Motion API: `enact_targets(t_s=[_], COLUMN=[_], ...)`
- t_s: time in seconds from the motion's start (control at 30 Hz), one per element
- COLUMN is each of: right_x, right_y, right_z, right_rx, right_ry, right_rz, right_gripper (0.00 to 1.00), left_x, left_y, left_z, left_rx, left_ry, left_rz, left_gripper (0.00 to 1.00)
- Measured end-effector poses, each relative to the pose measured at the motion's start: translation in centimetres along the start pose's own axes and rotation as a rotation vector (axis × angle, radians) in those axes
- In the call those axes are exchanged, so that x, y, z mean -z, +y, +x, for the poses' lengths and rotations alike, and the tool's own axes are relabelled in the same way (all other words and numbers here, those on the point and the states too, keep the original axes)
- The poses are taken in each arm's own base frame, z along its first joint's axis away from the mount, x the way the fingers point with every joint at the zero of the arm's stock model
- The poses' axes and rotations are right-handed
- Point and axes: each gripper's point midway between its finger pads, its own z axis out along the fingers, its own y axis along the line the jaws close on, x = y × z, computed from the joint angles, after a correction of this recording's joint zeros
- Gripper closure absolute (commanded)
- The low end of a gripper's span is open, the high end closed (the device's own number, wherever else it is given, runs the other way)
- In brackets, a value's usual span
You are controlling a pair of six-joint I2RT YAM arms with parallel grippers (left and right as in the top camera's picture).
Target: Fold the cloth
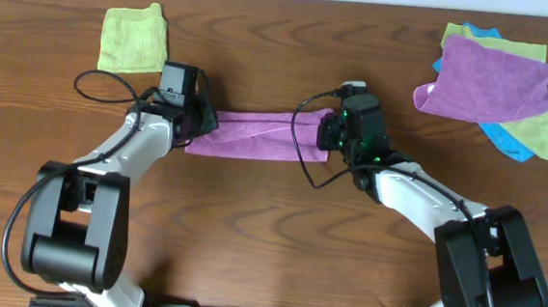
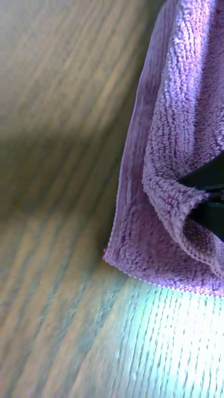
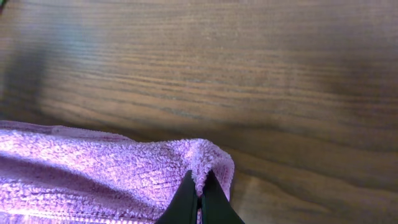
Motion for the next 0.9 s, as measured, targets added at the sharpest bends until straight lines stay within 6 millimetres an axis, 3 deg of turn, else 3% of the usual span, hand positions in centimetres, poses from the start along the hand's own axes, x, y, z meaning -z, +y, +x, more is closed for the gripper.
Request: enact_targets(t_s=[0.23, 0.5, 0.63, 0.73, 0.9], right_x=[-0.3, -3.5, -4.2, -4.1, -4.1], right_y=[0.0, -0.3, -0.2, -0.2, -0.5], right_z=[-0.3, 0.2, -0.1, 0.0, 1.0], right_rx=[0.005, 0.012, 0.014, 0.015, 0.02], right_ry=[-0.016, 0.019, 0.02, 0.029, 0.069], right_rz=[0.004, 0.018, 0.02, 0.022, 0.038], right_gripper=[0.98, 0.98, 0.98, 0.88, 0.67], left_x=[0.3, 0.5, 0.3, -0.1, -0.1], left_y=[0.3, 0.4, 0.5, 1.0, 2.0], left_z=[-0.7, -2.9, -3.3, -3.2, -3.5], left_rx=[0.013, 0.018, 0.018, 0.021, 0.024], left_ry=[-0.036, -0.134, -0.153, -0.151, -0.176], left_rz=[-0.026, -0.044, -0.051, -0.074, -0.129], left_gripper=[0.94, 0.94, 0.94, 0.92, 0.69])
